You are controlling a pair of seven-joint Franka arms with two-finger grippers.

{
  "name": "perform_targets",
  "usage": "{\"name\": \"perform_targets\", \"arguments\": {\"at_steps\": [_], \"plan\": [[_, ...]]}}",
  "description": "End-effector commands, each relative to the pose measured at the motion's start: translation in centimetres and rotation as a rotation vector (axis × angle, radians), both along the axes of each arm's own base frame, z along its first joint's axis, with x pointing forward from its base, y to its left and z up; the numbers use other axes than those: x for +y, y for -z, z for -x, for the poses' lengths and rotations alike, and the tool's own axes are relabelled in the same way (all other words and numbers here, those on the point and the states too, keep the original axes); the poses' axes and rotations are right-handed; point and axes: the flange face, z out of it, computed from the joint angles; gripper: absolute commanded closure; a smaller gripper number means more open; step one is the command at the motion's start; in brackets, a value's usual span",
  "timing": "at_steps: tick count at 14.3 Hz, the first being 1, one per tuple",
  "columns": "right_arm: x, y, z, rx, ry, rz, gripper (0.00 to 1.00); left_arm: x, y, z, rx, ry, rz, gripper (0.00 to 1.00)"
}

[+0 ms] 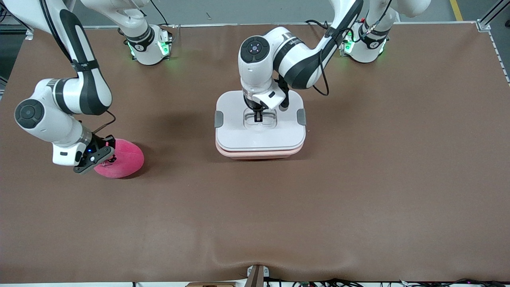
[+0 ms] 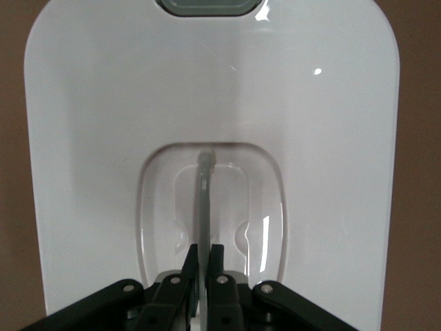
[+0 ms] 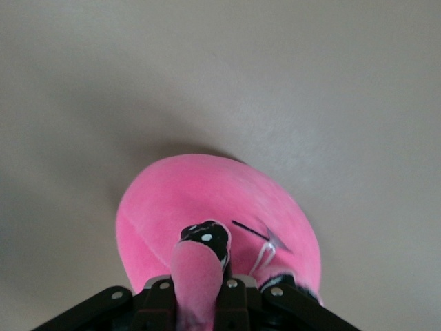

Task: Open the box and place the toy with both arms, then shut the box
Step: 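Lift the lid off with the left gripper while the right gripper lifts the toy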

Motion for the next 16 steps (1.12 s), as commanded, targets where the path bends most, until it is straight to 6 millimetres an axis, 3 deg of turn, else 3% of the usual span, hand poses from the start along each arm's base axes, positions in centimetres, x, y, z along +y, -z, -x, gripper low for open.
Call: {"name": "perform_targets", "arguments": {"at_steps": [1,4,6,10,14,16], "plan": [[0.6,-3.8,-1.7,-0.007,-0.112,0.046,1.0,0.6,-1.5,0.3,0.0,-0.003,-0.011,1.0],[3.1,-8.3,-2.6,0.017,-0.249,0.066,1.0,0.7,-2.2,0.3,-0.006,-0.005,-0.005,1.0],[5.2,-10.2,-3.0,0.018,-0.344,0.088,1.0,1.0,-2.5,0.2,-0.006,-0.003,-0.007,1.0],[11.5,-12.8,-2.0,-0.016,-0.563,0.213,1.0,3.4,-4.7,-1.2,-0.007,0.014,-0.013,1.0],[15.7,-14.2,-1.0,-0.034,-0.736,0.265,1.0,6.0,-6.6,-2.9,-0.008,0.023,-0.012,1.0],[18.9,-14.9,0.0,-0.042,-0.858,0.305,1.0,6.5,-6.9,-3.0,0.0,0.049,-0.019,1.0]]}}
